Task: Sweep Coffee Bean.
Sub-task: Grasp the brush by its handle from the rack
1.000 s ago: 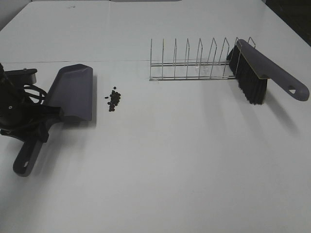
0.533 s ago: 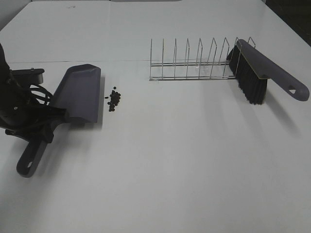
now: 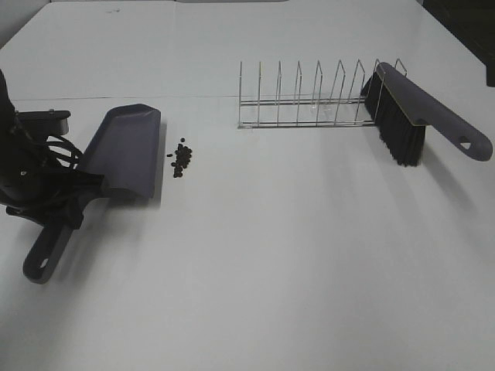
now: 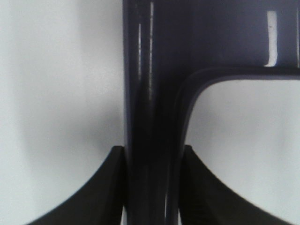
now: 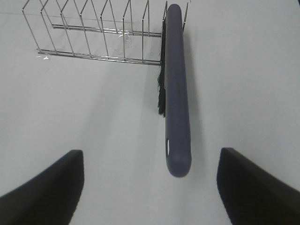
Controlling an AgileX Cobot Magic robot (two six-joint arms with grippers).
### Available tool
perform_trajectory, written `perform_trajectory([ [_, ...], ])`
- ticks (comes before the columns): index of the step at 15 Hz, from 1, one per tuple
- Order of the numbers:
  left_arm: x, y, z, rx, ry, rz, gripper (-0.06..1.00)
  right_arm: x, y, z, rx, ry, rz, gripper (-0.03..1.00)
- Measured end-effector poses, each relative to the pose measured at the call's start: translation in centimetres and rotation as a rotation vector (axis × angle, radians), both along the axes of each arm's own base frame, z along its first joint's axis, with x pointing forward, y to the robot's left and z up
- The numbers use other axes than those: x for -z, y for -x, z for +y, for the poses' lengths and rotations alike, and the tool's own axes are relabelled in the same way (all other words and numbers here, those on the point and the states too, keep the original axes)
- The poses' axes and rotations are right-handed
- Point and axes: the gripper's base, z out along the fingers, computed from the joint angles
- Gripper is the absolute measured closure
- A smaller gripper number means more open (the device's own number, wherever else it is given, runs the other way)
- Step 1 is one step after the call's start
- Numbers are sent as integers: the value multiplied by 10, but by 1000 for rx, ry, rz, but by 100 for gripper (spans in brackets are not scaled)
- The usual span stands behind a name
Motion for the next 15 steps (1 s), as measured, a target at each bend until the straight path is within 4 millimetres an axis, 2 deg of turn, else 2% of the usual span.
perform_trajectory([
  [4,0,0,0,0,0,3,68,5,-82,1,-11,12,139,34],
  [5,0,0,0,0,0,3,68,6,-92,1,-14,17,156,35],
  [7,0,0,0,0,0,3,68,9,-124,1,-27,36,214,38],
  [12,0,0,0,0,0,3,68,42,-194,2,-53,62,363,38],
  [13,0,0,0,0,0,3,68,58,-212,2,-57,71,407,38],
  [14,0,0,0,0,0,3,68,58,-212,2,-57,71,407,38],
  [15,0,0,0,0,0,3,68,72,-230,1,-59,91,431,38],
])
